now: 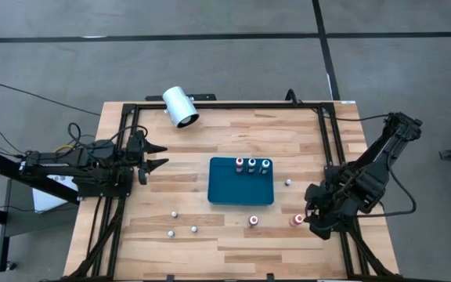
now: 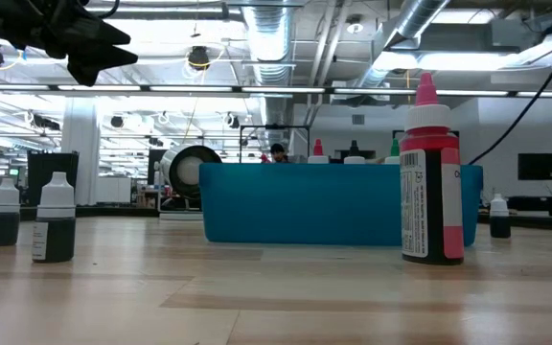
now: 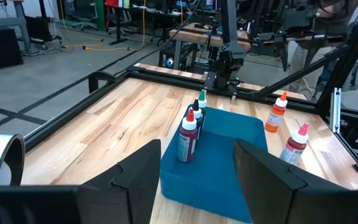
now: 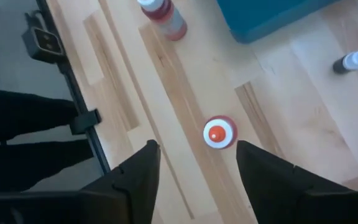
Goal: Pick & Place food coloring
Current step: Put the large orange food coloring bottle into the blue bin
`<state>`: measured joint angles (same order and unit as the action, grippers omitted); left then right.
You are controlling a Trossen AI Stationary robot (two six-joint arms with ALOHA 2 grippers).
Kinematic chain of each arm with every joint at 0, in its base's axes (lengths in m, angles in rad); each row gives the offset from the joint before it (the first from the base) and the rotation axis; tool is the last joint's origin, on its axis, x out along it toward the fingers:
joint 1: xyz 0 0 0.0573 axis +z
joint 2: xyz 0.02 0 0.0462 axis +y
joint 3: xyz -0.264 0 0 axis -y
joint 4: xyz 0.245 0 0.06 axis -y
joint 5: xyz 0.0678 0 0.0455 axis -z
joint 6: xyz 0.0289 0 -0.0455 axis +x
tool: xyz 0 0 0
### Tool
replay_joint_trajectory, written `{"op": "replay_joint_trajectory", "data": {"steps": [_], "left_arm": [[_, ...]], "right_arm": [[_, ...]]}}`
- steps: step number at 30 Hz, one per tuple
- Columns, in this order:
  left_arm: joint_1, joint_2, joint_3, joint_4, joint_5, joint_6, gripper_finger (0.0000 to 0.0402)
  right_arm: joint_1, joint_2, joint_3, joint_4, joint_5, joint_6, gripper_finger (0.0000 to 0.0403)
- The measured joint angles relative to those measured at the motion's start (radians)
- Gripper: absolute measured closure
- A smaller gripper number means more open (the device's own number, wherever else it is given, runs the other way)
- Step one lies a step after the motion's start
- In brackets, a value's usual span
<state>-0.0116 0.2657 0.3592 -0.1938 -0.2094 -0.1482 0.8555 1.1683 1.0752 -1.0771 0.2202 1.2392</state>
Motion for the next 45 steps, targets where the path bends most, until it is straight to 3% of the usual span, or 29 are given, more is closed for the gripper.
{"op": "replay_joint_trajectory", "data": {"steps": [20,30,45], "left_arm": [[0.000,0.000,0.000,-0.004,0.004,-0.006,0.0209],[0.000,0.000,0.000,-0.004,0.004,-0.006,0.0209],[0.000,0.000,0.000,-0.010,0.004,-0.010,0.0209]], "right_arm": [[0.000,0.267,0.000,-0.028,-0.042,-0.018,0.0190],[-0.015,0.310,0.000,-0.030,-0.041,-0.021,0.0189],[-0.113,0.325,-0.001,-0.024,-0.091,-0.174,0.0199]]}}
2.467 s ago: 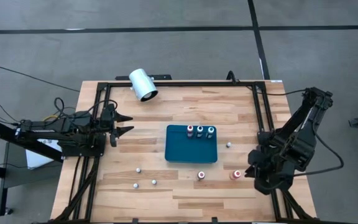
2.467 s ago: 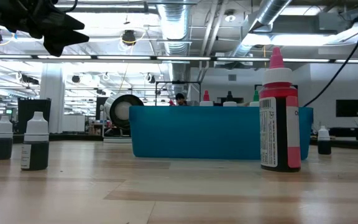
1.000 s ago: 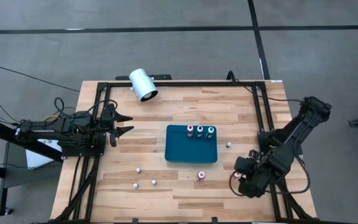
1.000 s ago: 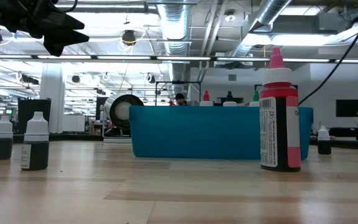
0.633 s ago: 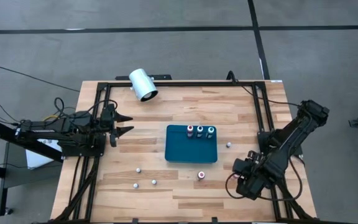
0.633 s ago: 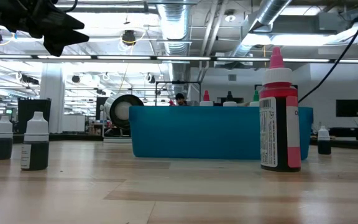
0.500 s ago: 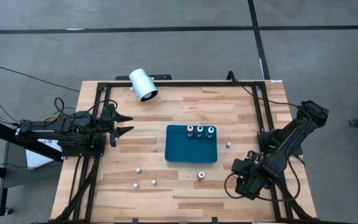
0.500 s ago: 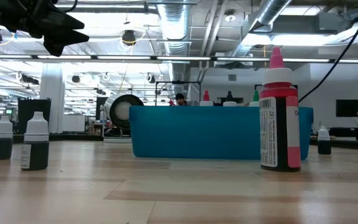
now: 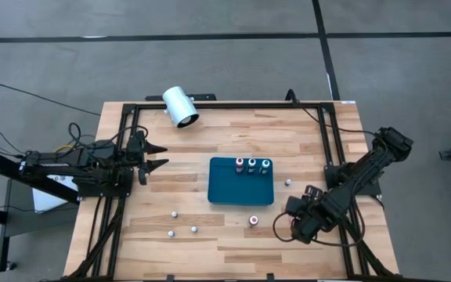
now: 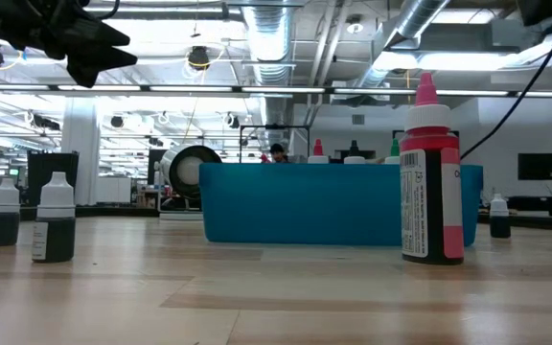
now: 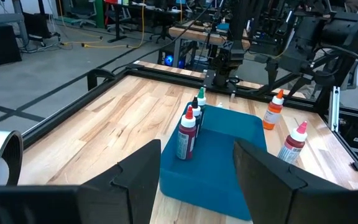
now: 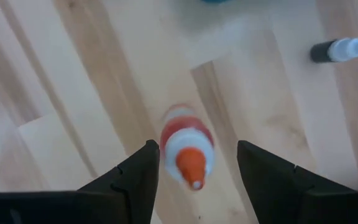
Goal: Pick & Place food coloring
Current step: Put the large orange food coloring bottle into the blue bin
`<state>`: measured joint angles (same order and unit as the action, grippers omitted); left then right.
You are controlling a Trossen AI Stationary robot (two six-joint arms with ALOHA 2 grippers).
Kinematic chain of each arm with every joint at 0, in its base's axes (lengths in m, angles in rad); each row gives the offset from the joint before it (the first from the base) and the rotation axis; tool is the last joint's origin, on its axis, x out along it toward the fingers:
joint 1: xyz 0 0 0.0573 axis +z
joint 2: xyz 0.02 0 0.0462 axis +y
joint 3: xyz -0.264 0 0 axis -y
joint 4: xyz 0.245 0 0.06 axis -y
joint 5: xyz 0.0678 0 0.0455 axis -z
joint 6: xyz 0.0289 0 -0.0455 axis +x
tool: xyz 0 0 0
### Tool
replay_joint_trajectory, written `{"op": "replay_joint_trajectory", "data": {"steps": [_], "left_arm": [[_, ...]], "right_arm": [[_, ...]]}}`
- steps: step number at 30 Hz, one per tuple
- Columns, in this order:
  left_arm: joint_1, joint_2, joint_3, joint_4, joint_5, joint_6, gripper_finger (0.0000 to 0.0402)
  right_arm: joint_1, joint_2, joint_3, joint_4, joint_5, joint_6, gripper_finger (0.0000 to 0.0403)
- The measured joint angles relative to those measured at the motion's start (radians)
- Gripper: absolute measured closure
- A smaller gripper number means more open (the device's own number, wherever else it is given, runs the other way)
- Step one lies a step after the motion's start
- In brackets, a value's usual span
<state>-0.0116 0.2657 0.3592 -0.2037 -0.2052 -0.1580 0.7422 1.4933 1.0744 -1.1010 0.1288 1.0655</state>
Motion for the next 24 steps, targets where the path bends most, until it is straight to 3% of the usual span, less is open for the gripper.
{"op": "replay_joint_trajectory", "data": {"steps": [12,24], "left_arm": [[0.000,0.000,0.000,-0.017,0.000,-0.007,0.0209],[0.000,0.000,0.000,-0.017,0.000,-0.006,0.0209]], "right_arm": [[-0.003,0.000,0.000,0.006,-0.025,-0.001,0.0207],[-0.003,0.000,0.000,0.006,-0.029,-0.001,0.0271]]}}
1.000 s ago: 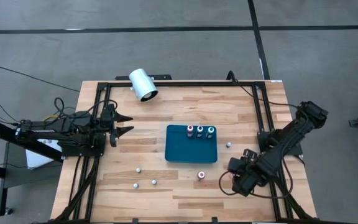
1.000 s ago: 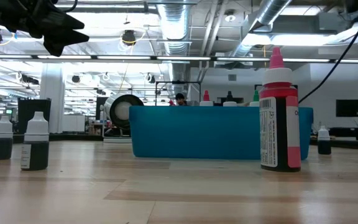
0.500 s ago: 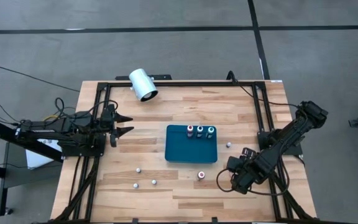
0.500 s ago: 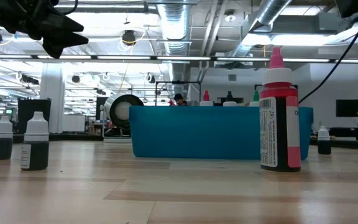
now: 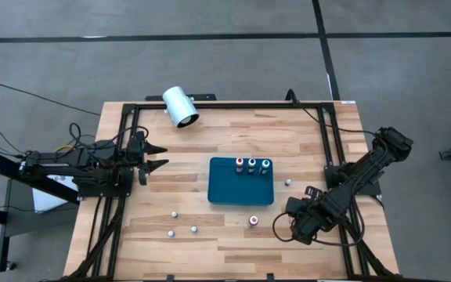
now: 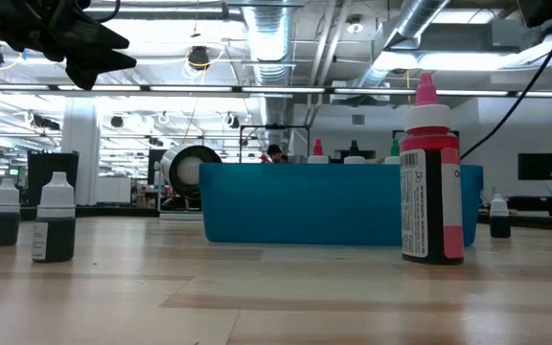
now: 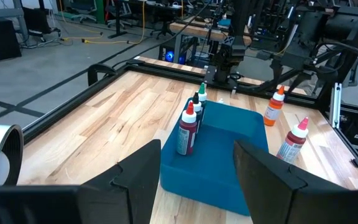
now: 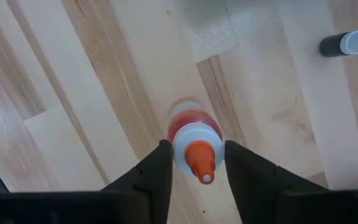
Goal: Pick & Place food coloring
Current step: Put the large orange food coloring bottle into the blue bin
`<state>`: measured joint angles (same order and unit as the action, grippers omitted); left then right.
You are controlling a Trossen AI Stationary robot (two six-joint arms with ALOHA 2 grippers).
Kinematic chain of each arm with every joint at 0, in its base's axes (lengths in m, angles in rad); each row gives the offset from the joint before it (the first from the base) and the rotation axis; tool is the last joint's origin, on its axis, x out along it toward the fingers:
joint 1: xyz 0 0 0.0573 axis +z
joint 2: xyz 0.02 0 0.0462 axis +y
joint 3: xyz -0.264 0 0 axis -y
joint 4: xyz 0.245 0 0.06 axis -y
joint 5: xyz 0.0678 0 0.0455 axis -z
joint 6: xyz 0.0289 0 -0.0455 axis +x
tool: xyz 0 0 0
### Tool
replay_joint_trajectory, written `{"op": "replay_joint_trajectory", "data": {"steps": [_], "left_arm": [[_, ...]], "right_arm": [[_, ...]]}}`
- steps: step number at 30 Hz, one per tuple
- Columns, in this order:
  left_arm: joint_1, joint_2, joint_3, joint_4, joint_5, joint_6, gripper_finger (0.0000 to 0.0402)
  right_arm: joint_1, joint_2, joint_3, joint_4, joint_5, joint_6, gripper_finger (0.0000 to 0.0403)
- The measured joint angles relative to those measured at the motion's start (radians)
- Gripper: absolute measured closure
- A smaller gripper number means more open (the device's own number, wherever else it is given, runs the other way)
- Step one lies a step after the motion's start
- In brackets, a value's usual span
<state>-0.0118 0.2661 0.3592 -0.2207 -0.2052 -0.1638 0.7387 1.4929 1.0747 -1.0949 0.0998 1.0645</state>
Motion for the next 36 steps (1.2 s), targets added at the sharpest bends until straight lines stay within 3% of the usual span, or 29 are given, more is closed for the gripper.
{"op": "replay_joint_trajectory", "data": {"steps": [21,36], "left_arm": [[0.000,0.000,0.000,0.001,0.000,-0.002,0.0209],[0.000,0.000,0.000,0.001,0.000,-0.005,0.0209]], "right_arm": [[-0.001,-0.005,0.005,0.002,0.003,0.000,0.0373],[-0.011,-0.024,0.011,-0.031,-0.015,0.001,0.0372]]}}
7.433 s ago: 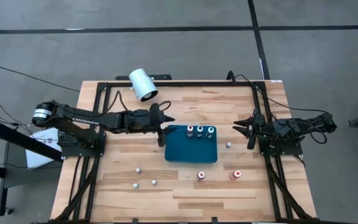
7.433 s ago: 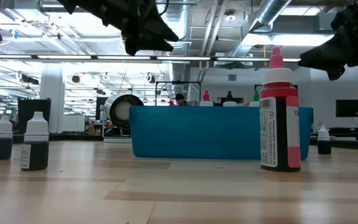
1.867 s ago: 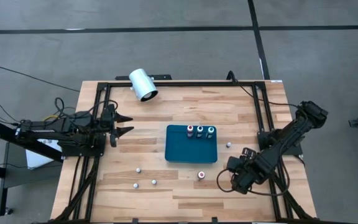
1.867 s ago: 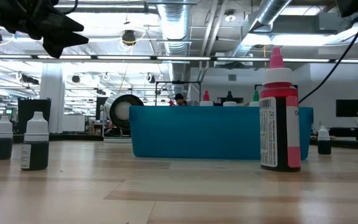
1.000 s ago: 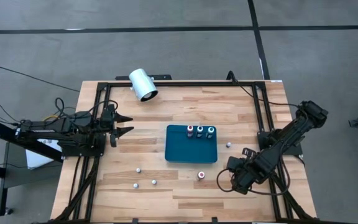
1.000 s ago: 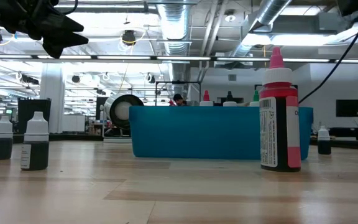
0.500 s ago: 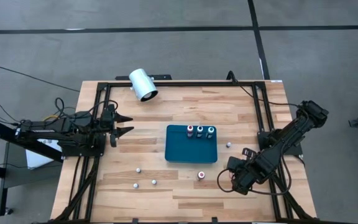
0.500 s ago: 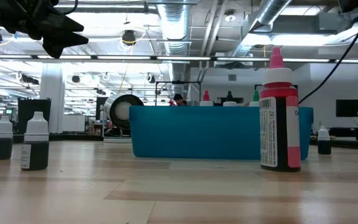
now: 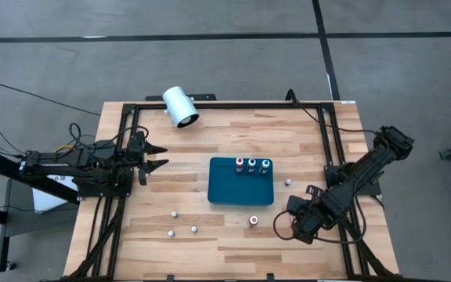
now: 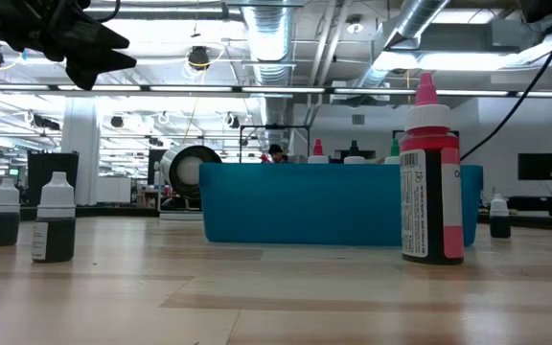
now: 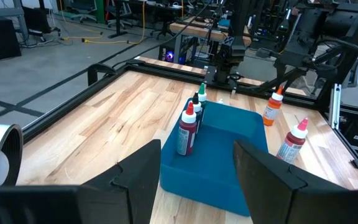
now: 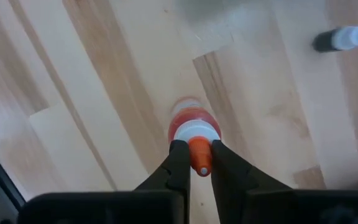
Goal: Pick & Place food coloring
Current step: Put the large orange food coloring bottle into the blue bin
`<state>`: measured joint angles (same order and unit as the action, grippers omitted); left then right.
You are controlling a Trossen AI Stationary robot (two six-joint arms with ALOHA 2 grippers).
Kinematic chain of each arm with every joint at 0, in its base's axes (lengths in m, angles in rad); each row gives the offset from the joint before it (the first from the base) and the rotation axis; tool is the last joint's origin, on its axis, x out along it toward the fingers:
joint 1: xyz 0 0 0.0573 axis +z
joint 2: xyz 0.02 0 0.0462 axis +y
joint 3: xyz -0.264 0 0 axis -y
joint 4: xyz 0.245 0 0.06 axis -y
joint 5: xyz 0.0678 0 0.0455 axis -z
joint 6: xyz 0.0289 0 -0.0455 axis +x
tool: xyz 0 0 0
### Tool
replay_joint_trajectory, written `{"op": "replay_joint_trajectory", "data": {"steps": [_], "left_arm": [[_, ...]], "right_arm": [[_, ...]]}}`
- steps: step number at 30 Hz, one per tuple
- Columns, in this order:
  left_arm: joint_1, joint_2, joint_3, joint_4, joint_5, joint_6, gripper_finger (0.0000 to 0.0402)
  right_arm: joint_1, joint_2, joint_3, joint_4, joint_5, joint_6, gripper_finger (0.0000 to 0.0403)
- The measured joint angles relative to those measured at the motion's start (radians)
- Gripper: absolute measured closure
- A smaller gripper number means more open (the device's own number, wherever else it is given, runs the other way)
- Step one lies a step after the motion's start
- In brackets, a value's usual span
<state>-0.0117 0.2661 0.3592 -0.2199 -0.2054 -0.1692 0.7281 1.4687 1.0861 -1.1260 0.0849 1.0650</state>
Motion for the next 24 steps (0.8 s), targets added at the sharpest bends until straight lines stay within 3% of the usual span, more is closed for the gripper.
{"op": "replay_joint_trajectory", "data": {"steps": [15,24], "left_arm": [[0.000,0.000,0.000,0.000,0.000,0.000,0.0209],[0.000,0.000,0.000,0.000,0.000,0.000,0.0209]], "right_arm": [[-0.118,-0.157,0.114,-0.034,0.007,-0.128,0.0370],[-0.230,-0.175,0.199,-0.048,0.017,-0.298,0.0373]]}}
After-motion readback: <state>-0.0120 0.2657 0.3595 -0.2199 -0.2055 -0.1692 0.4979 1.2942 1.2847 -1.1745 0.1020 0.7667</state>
